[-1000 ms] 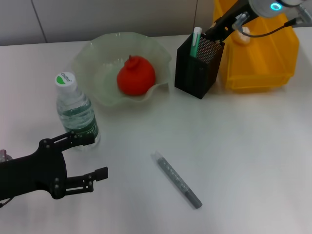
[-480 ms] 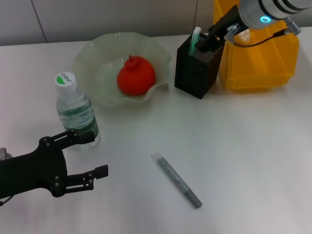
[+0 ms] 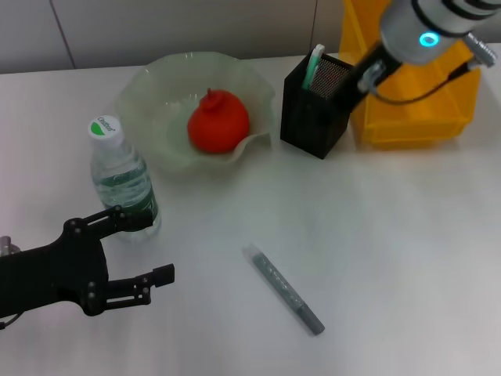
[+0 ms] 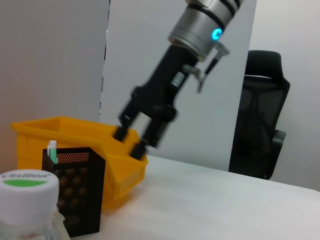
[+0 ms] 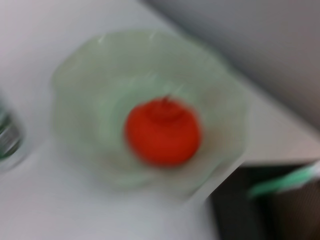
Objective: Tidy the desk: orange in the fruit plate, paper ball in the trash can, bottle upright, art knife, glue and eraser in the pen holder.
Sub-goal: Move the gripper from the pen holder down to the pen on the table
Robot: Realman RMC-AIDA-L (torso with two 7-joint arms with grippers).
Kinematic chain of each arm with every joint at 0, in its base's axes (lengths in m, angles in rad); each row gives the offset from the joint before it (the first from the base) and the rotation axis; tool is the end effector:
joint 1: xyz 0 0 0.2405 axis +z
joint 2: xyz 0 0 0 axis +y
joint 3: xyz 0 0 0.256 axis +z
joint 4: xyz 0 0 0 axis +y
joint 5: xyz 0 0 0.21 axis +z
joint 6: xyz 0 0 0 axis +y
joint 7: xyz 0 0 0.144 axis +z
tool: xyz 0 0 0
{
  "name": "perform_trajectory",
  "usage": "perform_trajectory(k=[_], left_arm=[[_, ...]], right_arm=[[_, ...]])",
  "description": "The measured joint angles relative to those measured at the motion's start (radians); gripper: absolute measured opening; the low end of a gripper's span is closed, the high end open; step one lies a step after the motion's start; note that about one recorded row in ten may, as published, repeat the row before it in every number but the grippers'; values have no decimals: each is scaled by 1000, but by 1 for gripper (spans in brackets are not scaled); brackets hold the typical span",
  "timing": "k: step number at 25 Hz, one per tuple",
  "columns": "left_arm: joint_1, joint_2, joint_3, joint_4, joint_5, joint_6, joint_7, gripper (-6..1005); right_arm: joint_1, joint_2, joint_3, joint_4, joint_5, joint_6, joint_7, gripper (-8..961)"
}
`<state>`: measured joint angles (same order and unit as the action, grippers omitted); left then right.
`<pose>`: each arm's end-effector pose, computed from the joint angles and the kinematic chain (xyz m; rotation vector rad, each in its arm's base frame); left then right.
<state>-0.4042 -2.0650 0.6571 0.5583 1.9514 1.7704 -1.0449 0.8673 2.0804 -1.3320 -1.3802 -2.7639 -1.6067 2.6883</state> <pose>-0.2840 0.2686 -0.0016 -2.7630 -0.3573 -0.9027 0.0977 0.3986 0.0239 -2.4587 0.7381 -0.4924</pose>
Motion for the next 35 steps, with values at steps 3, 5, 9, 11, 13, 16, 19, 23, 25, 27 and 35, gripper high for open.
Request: perform_trajectory(k=[3,5,9,11,13,16,19,23,25,27,35], left_arm=[[-1,2,4,0,0,1,1,866],[-1,3,5,1,2,2,4,866],[0,5,6,8,7,4,7,866],[0,5,6,8,7,4,7,866],[-1,16,12,10,12,11,8,866],[-1,21,18,14,13,16,9,866],[-1,21,18,14,13,16,9,866],[1,25,22,23,19,18,19,866],[3,25,22,23,21,18,22,866],[6,23,23,23,22,16,29,866],[12,19,22,22,24,18,41,866]], right_arm=[[33,2,-29,31,29,-91,52,724],[49,3,-42,71,61,-114,72,734],[83,5,-54,177,127,-108,103,739],[107,6,-59,247,153,-93,117,738],[129,8,-74,314,176,-71,130,738],[159,9,-98,405,208,-30,151,738],[178,10,-108,472,241,15,156,737],[205,11,-109,557,267,66,156,737],[216,12,-118,596,274,90,153,737],[225,12,-150,627,303,109,152,736],[239,12,-274,680,430,162,161,735]])
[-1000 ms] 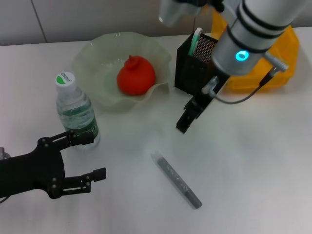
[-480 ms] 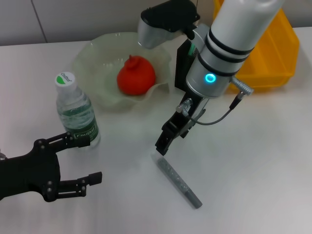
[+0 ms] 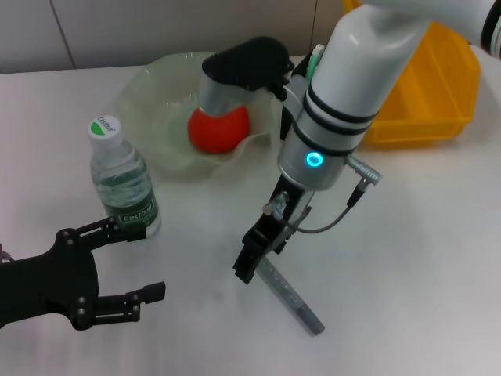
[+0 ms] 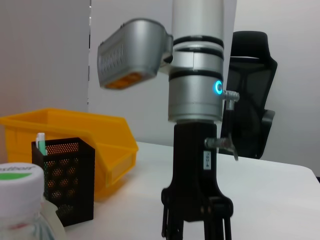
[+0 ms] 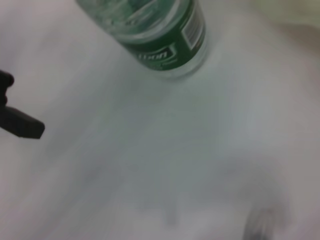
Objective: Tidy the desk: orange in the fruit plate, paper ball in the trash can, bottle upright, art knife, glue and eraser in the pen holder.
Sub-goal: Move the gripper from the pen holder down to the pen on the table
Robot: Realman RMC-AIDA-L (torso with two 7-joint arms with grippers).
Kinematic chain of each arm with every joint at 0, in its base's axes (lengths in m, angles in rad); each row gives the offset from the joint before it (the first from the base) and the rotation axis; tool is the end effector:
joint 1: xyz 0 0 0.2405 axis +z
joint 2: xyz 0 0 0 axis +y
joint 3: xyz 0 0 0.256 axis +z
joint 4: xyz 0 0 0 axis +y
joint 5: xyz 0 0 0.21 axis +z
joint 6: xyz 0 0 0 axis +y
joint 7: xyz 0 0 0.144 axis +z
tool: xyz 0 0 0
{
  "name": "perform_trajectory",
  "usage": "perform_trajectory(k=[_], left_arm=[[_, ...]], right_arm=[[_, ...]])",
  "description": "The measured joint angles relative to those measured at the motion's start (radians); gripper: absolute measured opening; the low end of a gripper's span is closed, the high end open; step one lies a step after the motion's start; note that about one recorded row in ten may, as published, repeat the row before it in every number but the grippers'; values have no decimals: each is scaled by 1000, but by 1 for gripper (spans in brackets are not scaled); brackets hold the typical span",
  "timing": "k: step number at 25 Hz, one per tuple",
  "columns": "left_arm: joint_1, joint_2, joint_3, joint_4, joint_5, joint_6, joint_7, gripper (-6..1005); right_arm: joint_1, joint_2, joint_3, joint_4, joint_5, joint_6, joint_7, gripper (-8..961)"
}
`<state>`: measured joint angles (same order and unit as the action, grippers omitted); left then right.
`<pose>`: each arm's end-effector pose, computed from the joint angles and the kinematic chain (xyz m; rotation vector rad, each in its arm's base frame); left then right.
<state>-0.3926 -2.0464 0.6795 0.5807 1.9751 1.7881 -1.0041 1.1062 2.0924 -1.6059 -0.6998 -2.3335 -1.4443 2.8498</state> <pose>-0.2899 0.2642 0.0046 -2.8068 -0.2762 -0.8386 0.1077 0.3663 -0.0974 -2.6883 1.2115 -0.7424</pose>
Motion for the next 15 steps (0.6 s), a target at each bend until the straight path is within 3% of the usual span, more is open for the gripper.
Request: perform_trajectory(k=[7,15], left_arm=[[6,-2,0,-4,1,-1,4,866],[12,-10,0,-4,1,-6,5,866]], right_arm=[[1,0,-87,32,50,43,25,734],[-10,0,-97,51,57,82,25,733]])
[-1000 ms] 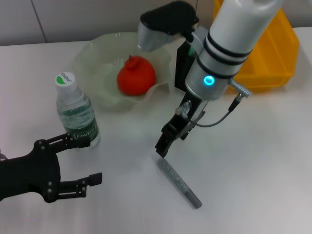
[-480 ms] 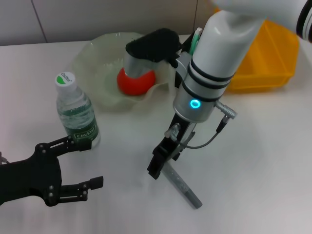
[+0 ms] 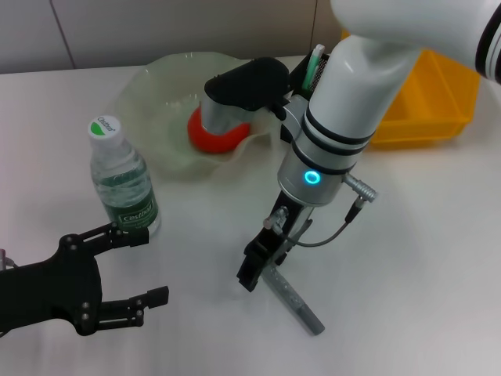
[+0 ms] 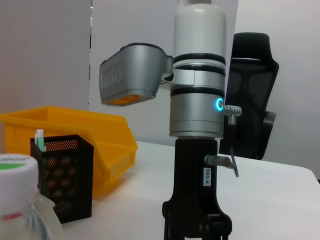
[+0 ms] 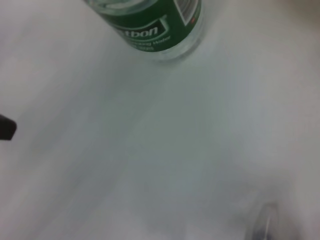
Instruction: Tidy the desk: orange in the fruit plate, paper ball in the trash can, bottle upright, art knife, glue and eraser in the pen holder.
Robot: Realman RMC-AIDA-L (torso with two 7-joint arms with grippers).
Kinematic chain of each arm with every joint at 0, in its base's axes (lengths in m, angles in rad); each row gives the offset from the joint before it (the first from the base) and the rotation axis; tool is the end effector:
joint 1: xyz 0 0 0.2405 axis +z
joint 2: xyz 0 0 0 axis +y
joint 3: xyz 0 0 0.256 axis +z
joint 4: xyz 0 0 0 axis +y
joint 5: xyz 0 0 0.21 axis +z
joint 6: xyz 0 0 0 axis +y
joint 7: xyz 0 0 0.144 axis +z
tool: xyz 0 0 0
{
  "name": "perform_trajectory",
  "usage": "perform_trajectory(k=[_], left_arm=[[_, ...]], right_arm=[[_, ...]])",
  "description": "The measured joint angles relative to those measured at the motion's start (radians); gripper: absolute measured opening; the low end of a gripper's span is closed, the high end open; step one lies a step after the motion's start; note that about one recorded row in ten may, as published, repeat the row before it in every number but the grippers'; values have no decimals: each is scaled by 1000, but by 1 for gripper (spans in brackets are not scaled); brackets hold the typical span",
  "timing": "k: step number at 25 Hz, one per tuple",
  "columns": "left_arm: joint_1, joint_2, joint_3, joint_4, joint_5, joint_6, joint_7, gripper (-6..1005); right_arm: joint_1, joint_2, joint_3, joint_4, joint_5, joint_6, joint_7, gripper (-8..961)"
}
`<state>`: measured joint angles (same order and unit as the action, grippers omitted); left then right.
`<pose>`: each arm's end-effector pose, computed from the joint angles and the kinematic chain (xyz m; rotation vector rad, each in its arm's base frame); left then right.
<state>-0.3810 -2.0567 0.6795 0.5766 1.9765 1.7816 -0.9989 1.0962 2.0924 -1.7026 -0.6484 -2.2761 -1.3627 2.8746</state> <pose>-0.2914 0.2600 -0.0001 -2.8007 -0.2957 -0.8440 0.1217 0.3622 -0.1102 -2.6543 1.2384 -0.7520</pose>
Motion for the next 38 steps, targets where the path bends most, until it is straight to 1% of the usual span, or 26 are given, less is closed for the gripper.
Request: perform_trajectory(k=[2,12,15,26,31,34,36,38], left_arm=[[1,0,0,0,0,-1,0,866],[1,-2,0,-3,1,-1,4,866],[1,-2,0,-3,1,-1,6,866],[-1,-3,0,-3,0,-1,12,866],[3,-3,-6,-3,-4,0,13,866],[6,-3,-7,-3,-4,0,13,866],[8,-3,-7,-3,-4,0,14,866],[9,-3,-8,-3,-4,0,14,866]], right_arm=[[-2,0,-5,3,1,5,0,733],[-3,0,-12,27,15,19,1,514],[-5,0,-14,31,15,22,1,345],[-6,0,-40,35,27,26,1,335],[-6,0,-50,28,27,31,-7,213],[-21,-4,-44,-11,23,18,-8,193],[-50,-11,-24,-72,14,-7,-8,179],[-82,-14,23,-145,-22,-44,-9,165]])
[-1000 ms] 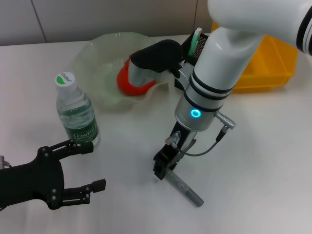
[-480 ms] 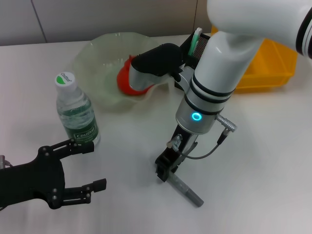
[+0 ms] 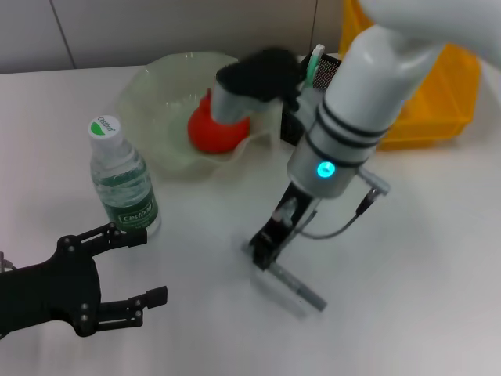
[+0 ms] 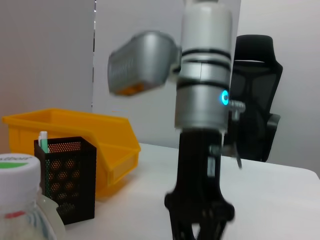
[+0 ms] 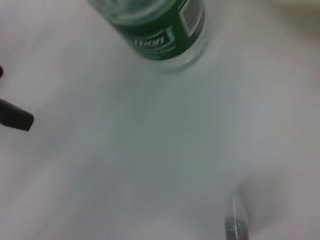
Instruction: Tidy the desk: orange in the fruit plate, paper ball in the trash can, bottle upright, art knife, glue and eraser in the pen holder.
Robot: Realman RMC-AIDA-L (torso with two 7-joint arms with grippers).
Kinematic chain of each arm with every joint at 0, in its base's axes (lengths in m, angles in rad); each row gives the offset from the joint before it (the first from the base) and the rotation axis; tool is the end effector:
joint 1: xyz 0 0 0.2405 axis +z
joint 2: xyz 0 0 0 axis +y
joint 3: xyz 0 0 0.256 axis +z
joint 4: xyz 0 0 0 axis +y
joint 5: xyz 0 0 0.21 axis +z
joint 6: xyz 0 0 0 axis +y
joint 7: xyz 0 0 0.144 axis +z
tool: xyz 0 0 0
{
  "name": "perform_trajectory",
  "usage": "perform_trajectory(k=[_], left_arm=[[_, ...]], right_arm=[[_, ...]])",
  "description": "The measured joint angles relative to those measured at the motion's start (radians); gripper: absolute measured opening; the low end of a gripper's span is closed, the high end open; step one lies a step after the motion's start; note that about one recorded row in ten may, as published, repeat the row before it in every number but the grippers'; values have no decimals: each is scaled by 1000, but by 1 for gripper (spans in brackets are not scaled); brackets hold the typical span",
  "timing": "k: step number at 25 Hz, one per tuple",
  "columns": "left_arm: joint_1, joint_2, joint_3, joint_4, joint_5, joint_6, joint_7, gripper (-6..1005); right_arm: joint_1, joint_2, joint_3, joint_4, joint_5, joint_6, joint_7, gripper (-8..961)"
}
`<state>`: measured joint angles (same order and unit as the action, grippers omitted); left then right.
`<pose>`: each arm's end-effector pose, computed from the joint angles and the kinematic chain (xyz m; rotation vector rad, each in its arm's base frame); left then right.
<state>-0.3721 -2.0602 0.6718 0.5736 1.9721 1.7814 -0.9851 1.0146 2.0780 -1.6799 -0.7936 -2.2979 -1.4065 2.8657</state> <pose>-0.2930 0.2576 -0.0006 -2.7843 -0.2940 -0.8519 0.1201 0.3601 -0.0979 -2.6911 1.2012 -0.6872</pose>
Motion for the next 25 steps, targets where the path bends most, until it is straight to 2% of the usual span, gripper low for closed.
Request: perform_trajectory(k=[8,12,15,19,22,25], left_arm=[[1,0,-12,-2,-4,1,-2,866],[0,-2,-16,-4,-7,1,-7,866],[-3,-2,-19,-16,-28,0,-10,866],[-4,-2,-37,-19,-38,-5,-13,866],[-5,-3,-41,-25,-42,-6,-13,866],[-9,-3,-47,-41,-57,-15,-15,866]], right_arm=[[-164,-2,245,-403,-239,-149,-18,137],[-262,-3,334,-624,-276,-132,-93,137],[-320,0,387,-731,-272,-74,-168,137],[-375,3,416,-764,-266,85,-254,136],[-403,3,417,-714,-265,250,-316,136],[-407,3,410,-676,-265,312,-327,135]])
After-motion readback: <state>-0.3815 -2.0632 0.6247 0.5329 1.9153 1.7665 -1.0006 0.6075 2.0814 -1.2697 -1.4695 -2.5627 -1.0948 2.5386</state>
